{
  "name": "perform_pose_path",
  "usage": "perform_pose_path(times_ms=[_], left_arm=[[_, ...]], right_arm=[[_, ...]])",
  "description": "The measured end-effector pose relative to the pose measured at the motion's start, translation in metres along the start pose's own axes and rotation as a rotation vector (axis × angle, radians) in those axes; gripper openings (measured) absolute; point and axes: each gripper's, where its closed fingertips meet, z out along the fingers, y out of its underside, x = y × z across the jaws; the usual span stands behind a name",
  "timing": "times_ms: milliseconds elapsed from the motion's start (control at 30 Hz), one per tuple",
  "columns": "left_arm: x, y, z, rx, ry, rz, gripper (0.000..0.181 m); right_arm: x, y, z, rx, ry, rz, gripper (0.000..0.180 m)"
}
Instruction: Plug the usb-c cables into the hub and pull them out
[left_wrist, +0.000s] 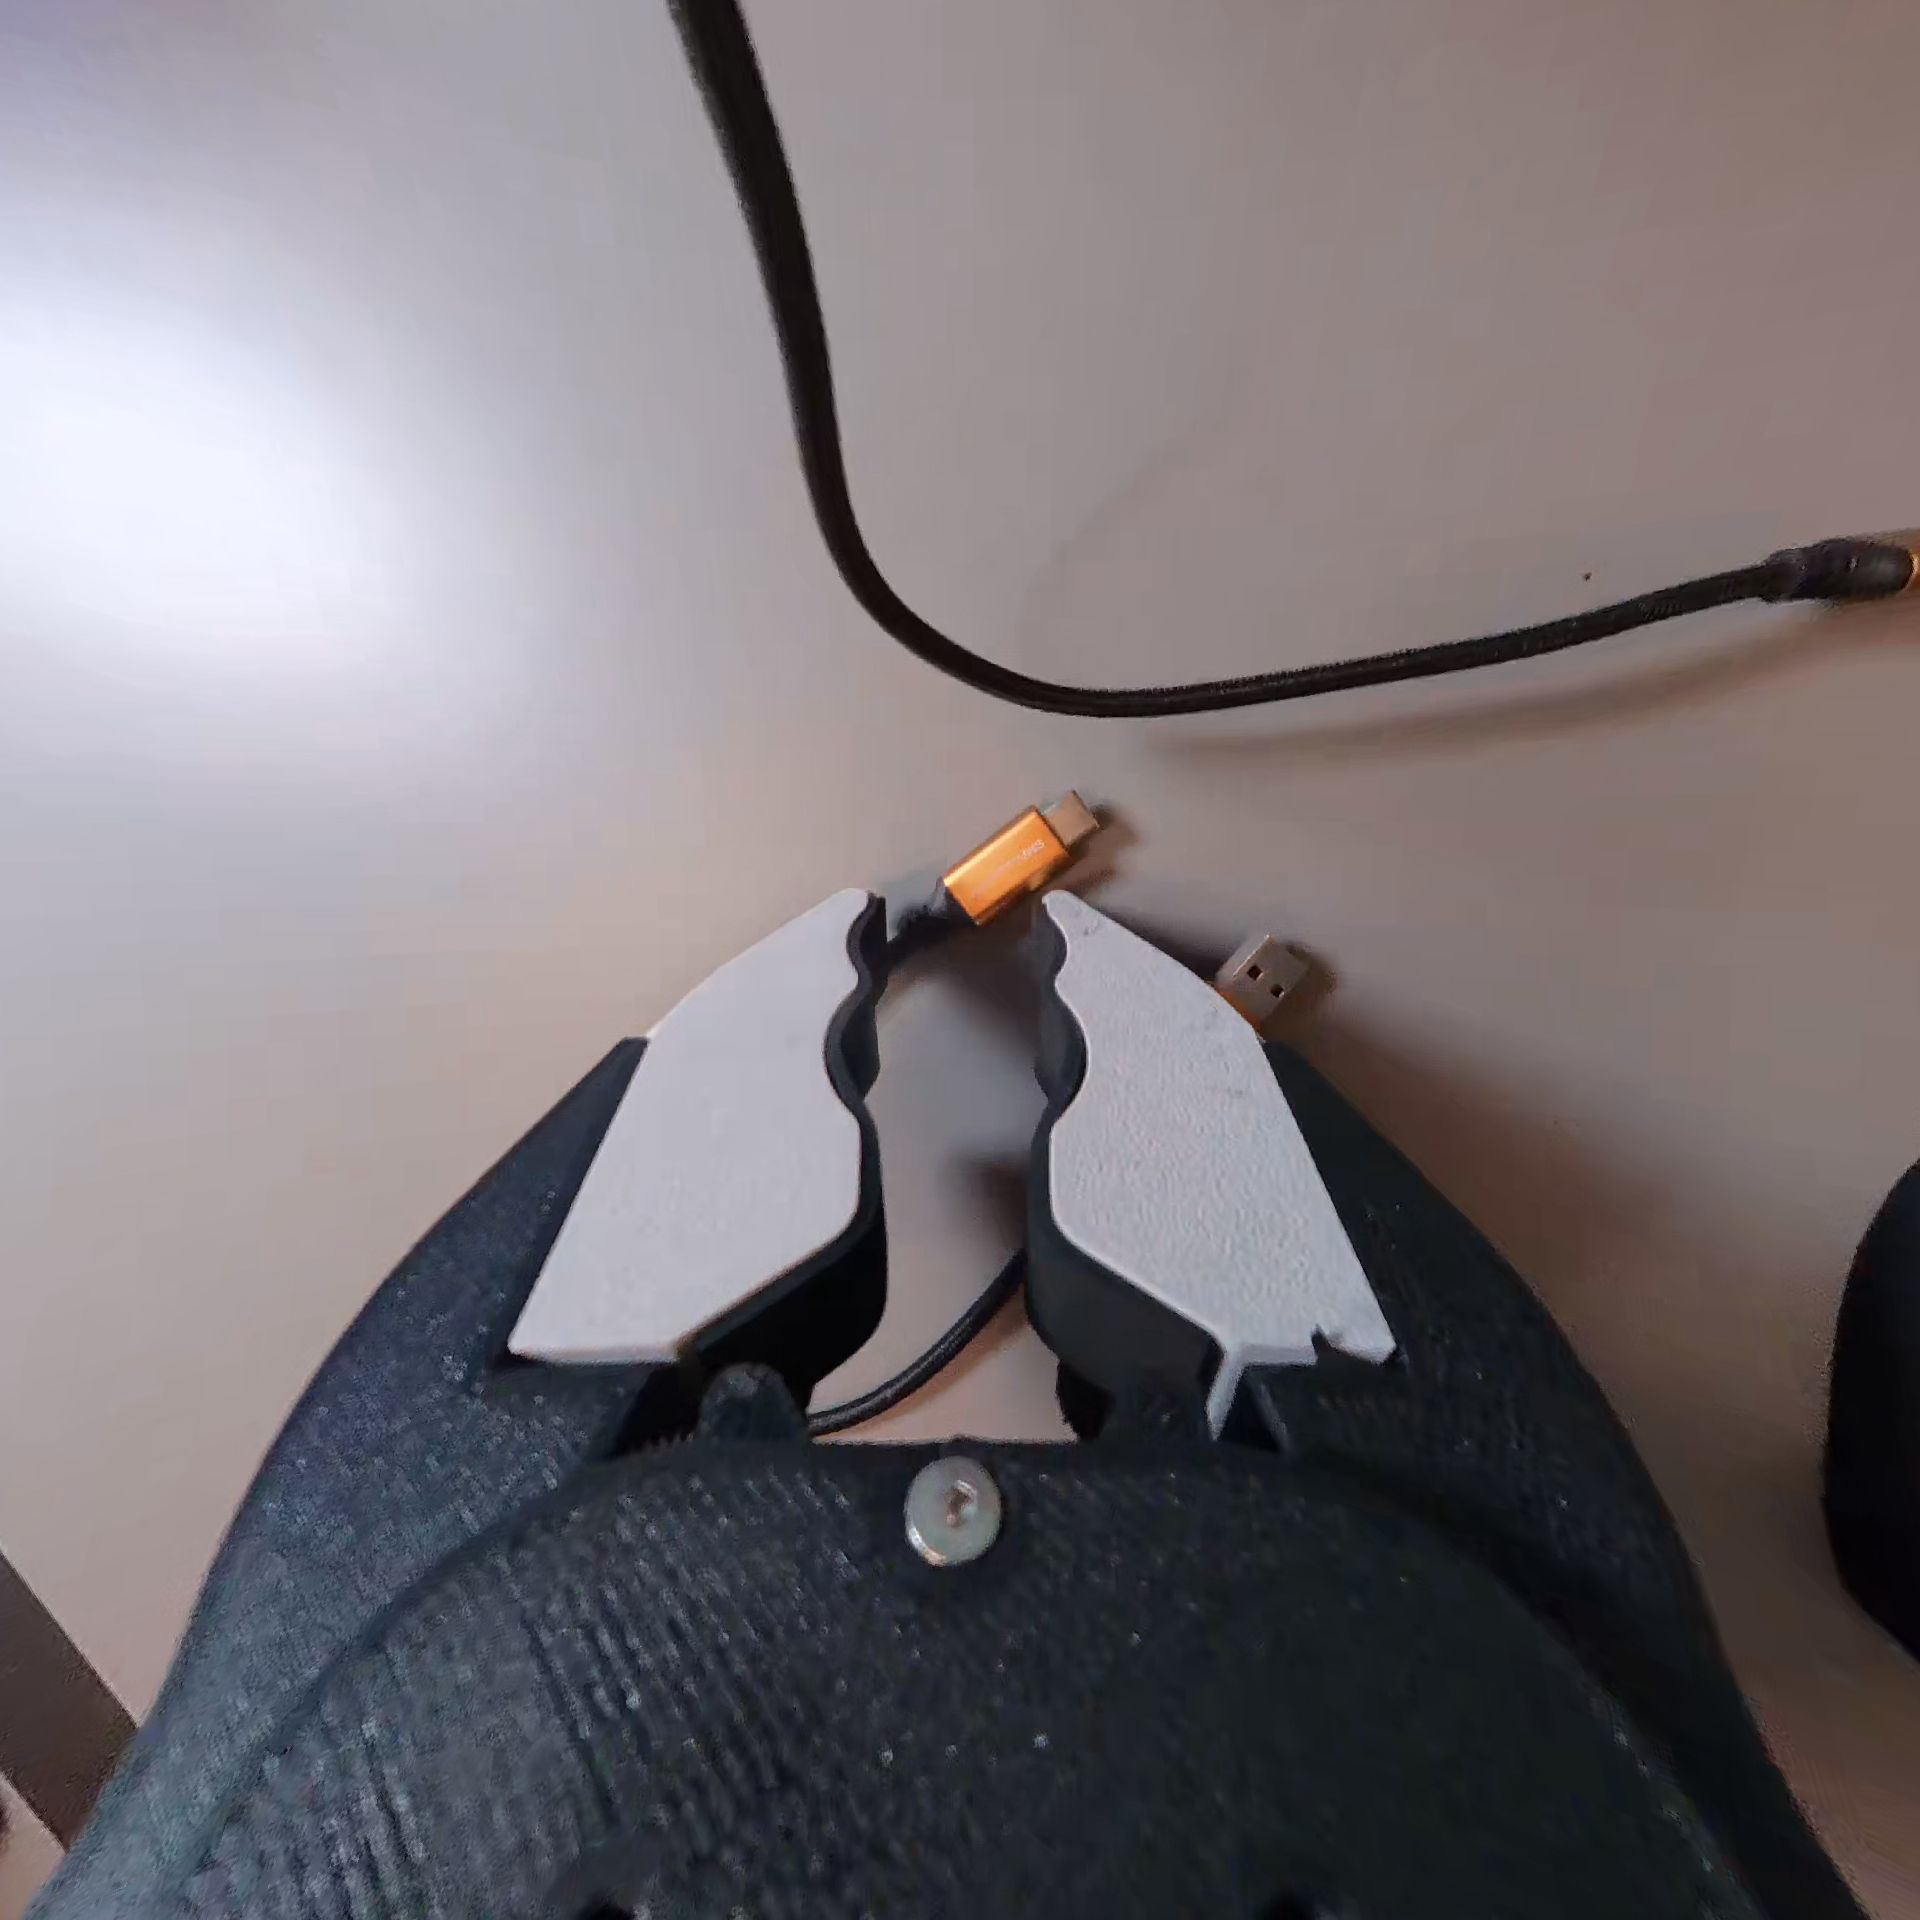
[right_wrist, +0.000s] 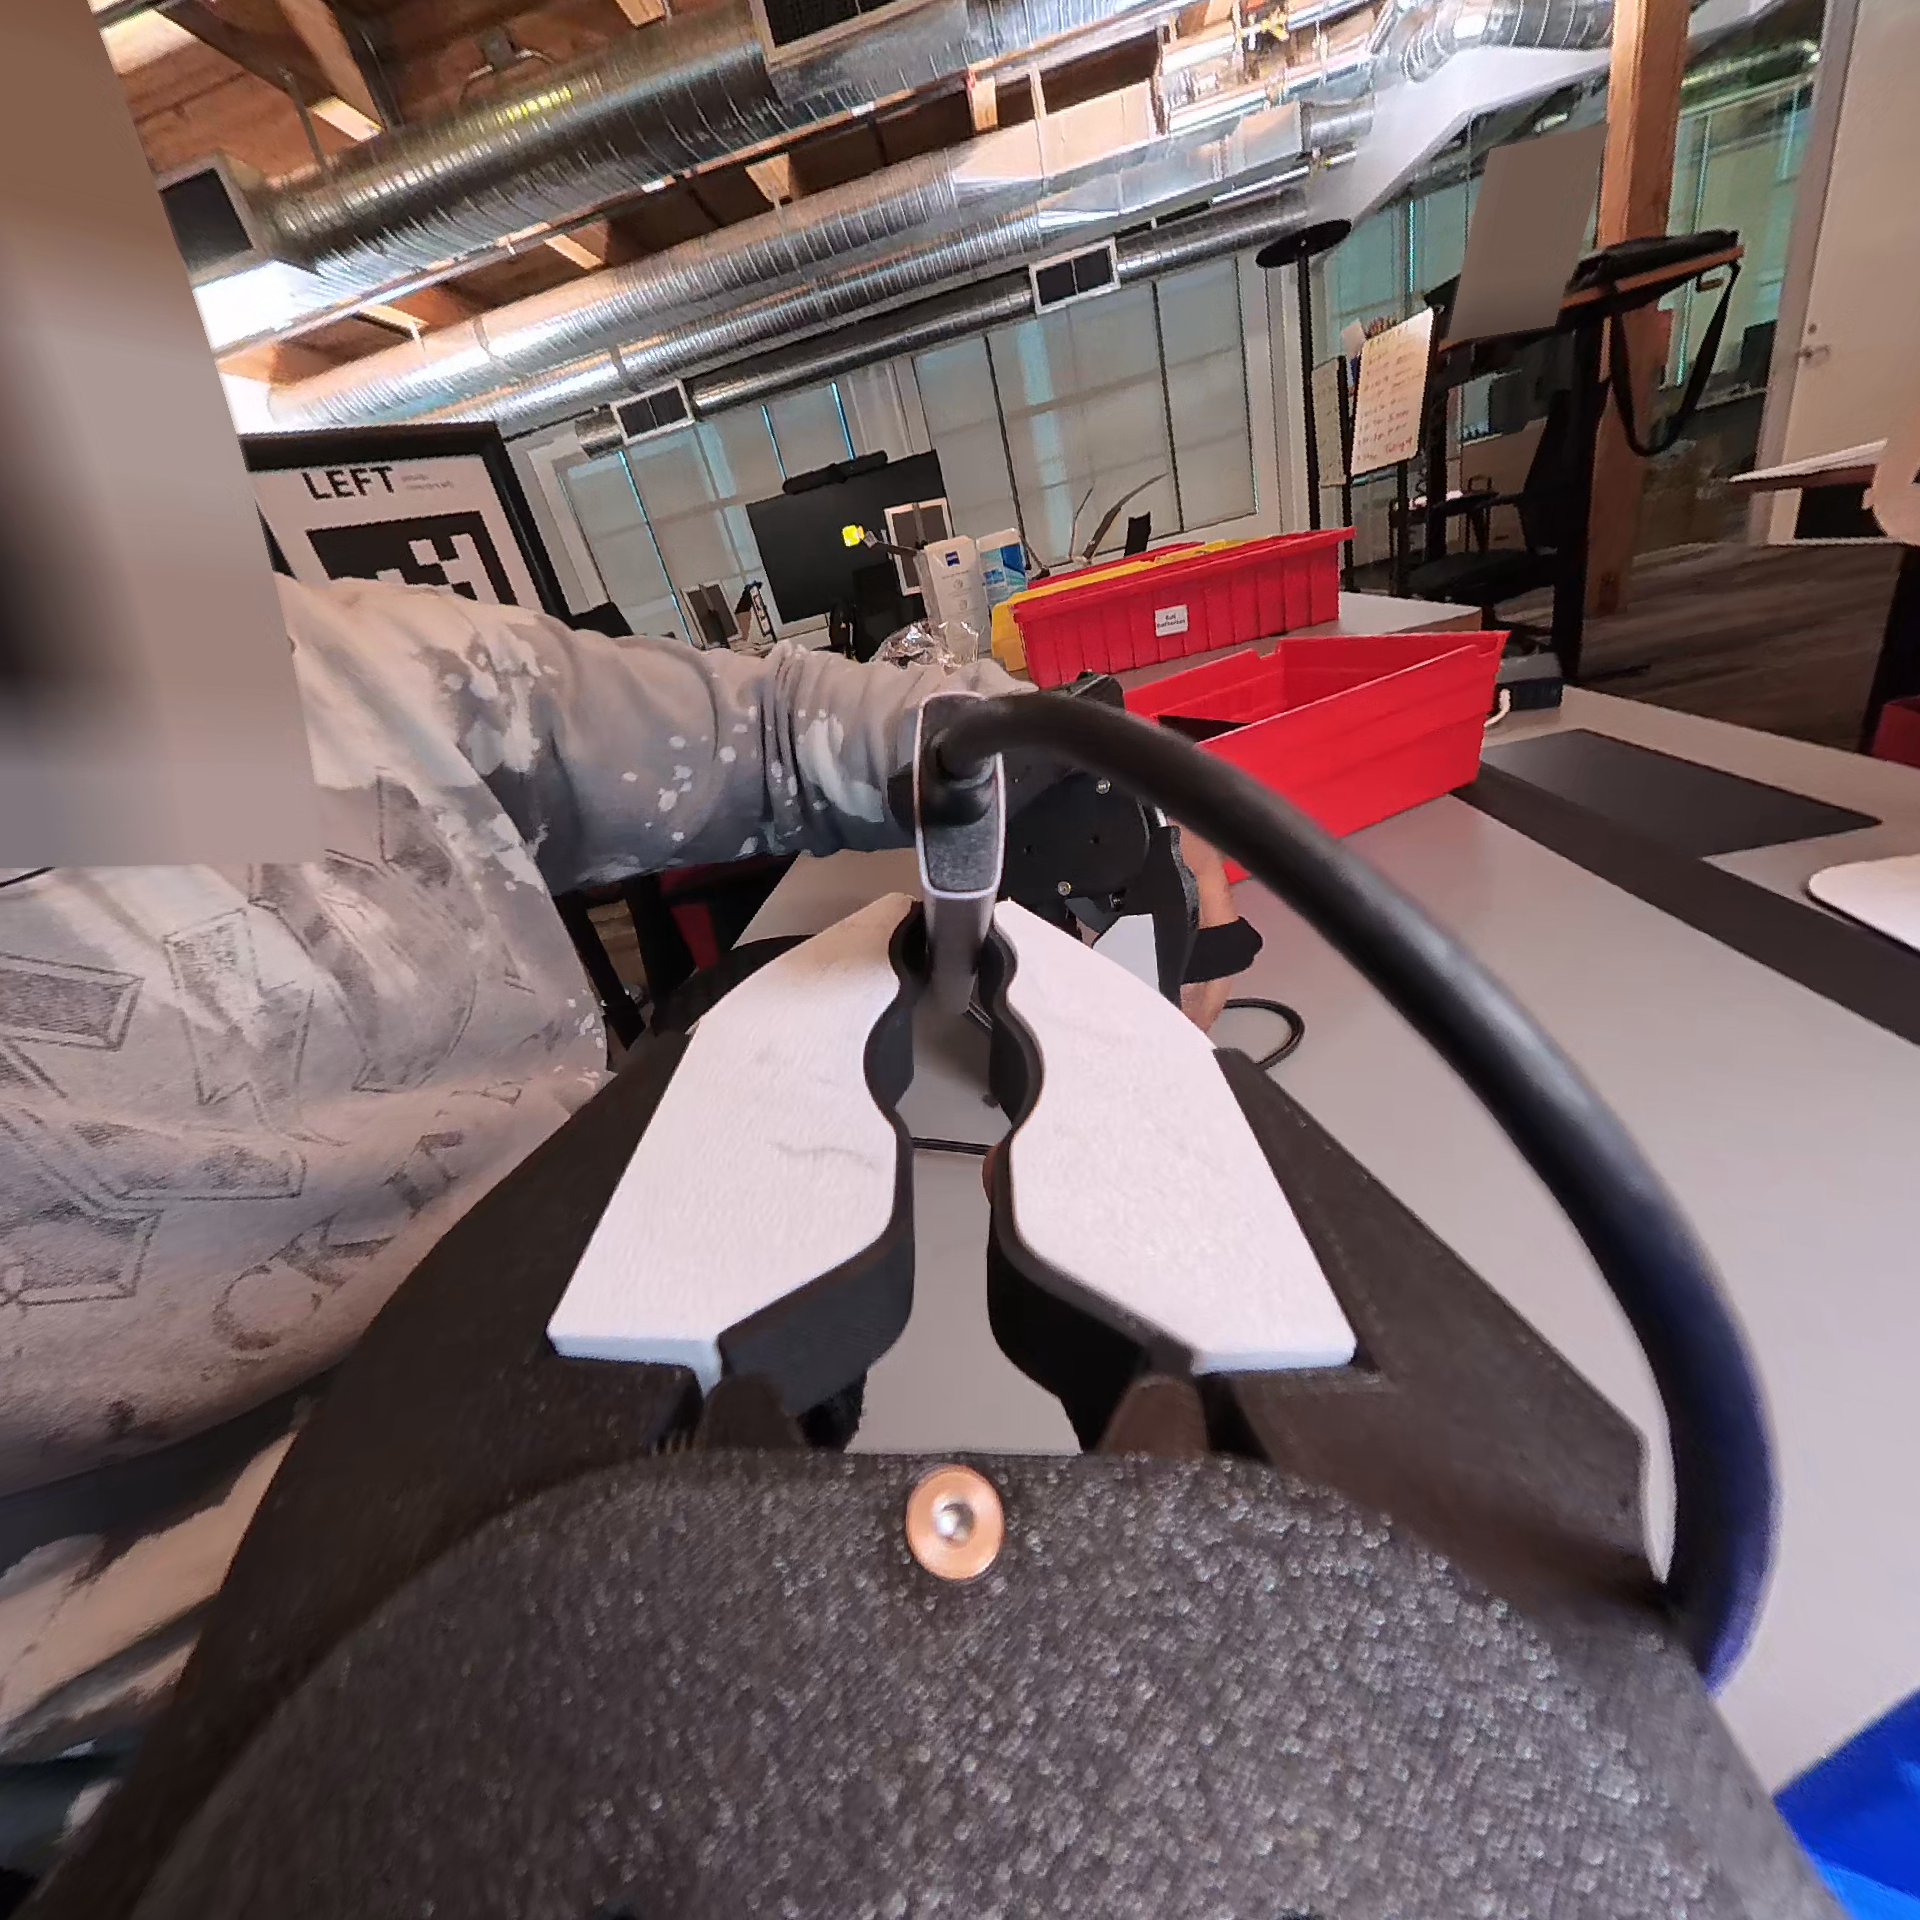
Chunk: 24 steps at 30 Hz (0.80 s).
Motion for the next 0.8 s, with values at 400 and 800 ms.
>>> perform_pose_path(times_ms=[400,800], left_arm=[[-0.022,-0.005,-0.002,0.193,-0.130,-0.206,0.012],[-0.043,-0.041,-0.080,0.540,-0.430,-0.441,0.011]], right_arm=[[0.002,0.005,0.002,-0.013,-0.005,0.013,0.009],[0.005,0.022,0.020,-0.137,0.046,0.010,0.009]])
